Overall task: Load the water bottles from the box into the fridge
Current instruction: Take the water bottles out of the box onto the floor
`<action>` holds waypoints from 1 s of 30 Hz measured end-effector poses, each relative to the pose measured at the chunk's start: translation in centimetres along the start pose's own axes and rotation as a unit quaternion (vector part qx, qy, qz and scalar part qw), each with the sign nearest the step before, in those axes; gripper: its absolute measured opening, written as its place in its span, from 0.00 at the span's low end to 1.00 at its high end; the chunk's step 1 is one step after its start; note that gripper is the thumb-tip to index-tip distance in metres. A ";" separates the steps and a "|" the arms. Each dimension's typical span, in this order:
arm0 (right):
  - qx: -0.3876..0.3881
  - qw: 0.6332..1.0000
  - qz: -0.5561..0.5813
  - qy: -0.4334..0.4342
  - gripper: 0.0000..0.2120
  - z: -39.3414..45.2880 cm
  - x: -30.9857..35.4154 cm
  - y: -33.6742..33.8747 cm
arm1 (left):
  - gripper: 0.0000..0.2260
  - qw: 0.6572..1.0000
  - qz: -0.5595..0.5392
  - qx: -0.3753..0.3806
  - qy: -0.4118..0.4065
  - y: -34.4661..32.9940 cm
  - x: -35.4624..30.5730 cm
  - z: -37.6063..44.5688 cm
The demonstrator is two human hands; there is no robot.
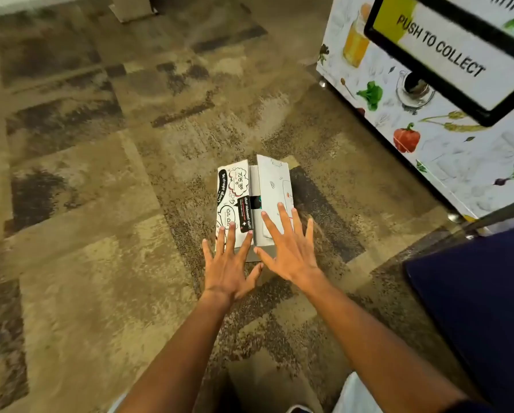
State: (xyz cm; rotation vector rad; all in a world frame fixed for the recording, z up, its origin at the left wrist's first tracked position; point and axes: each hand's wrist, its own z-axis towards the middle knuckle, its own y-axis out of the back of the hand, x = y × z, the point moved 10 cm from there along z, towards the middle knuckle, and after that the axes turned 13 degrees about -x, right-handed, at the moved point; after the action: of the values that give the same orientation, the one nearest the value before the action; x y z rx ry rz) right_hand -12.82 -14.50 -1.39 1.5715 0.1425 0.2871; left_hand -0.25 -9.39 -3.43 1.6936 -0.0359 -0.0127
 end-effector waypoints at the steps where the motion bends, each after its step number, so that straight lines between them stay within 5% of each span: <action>1: 0.002 1.000 -0.017 0.016 0.41 0.5 -0.2 -1.3 | 0.35 1.000 0.011 -0.010 -0.005 -1.0 0.0 0.6; 10: -0.006 0.987 -0.117 0.109 0.37 5.8 -0.6 -8.4 | 0.30 0.997 0.021 -0.073 -0.029 -7.7 -0.2 6.5; 19: -0.060 0.993 -0.068 0.081 0.23 4.8 0.0 -6.9 | 0.19 0.987 -0.021 -0.160 -0.017 -3.3 0.9 6.6; 30: -0.080 0.994 -0.076 -0.019 0.25 3.1 -5.2 -2.1 | 0.22 0.993 0.017 -0.095 0.072 0.8 7.7 5.9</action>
State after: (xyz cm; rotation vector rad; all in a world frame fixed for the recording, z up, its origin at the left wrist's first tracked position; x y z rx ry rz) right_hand -16.75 -18.84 -4.01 1.3983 0.2026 0.1449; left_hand 7.27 -15.57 -3.31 1.4985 0.0441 0.1277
